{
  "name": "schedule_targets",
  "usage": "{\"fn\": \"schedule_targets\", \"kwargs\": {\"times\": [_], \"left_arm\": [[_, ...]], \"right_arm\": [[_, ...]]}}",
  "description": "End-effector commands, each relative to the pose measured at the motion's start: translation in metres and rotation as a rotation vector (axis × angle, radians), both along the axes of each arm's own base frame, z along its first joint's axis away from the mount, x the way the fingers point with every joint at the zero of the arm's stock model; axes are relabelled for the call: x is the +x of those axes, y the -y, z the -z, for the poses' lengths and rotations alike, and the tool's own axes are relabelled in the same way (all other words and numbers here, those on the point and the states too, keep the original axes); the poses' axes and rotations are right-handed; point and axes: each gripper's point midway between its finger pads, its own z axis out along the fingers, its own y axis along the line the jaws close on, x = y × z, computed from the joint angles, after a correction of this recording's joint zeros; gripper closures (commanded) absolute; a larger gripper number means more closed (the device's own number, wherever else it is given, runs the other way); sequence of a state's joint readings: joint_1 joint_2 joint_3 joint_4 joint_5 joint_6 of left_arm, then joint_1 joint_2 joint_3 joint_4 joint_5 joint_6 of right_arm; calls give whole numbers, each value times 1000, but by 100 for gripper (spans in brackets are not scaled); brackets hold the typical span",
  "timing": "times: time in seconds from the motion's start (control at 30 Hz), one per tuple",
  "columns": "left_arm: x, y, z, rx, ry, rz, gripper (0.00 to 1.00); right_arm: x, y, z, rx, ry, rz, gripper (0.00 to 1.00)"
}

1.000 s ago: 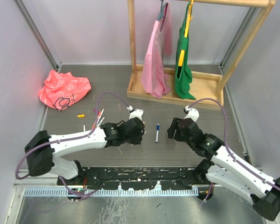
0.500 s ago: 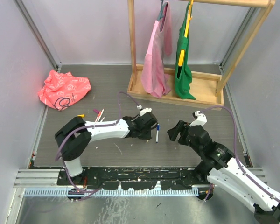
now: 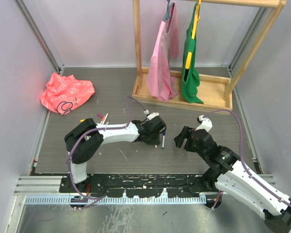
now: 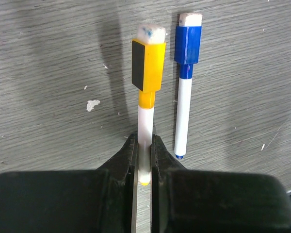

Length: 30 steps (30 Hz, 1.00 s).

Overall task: Insert the pens into the pen caps
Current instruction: Place the pen at the center of the board.

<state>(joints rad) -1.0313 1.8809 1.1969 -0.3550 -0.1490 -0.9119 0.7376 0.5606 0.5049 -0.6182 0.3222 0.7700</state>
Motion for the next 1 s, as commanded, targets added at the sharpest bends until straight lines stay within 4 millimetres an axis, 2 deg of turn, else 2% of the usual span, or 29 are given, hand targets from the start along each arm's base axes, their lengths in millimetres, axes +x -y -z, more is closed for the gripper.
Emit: {"fn": "schedule_targets", "kwargs": {"times": [0.0, 0.37, 0.63, 0.83, 0.97], "left_arm": [[10, 10, -7, -40, 2, -25, 91], [10, 6, -4, -41, -5, -39, 78], [12, 5, -10, -52, 7, -40, 77], [12, 8, -12, -71, 7, -35, 92], [12, 10, -13, -82, 5, -40, 98]], "right_arm": [[10, -2, -24, 34, 61, 22, 22], [9, -3, -24, 39, 60, 17, 22], [9, -4, -25, 41, 56, 12, 22], [9, -5, -25, 48, 56, 12, 22], [8, -5, -25, 51, 57, 11, 22]]}}
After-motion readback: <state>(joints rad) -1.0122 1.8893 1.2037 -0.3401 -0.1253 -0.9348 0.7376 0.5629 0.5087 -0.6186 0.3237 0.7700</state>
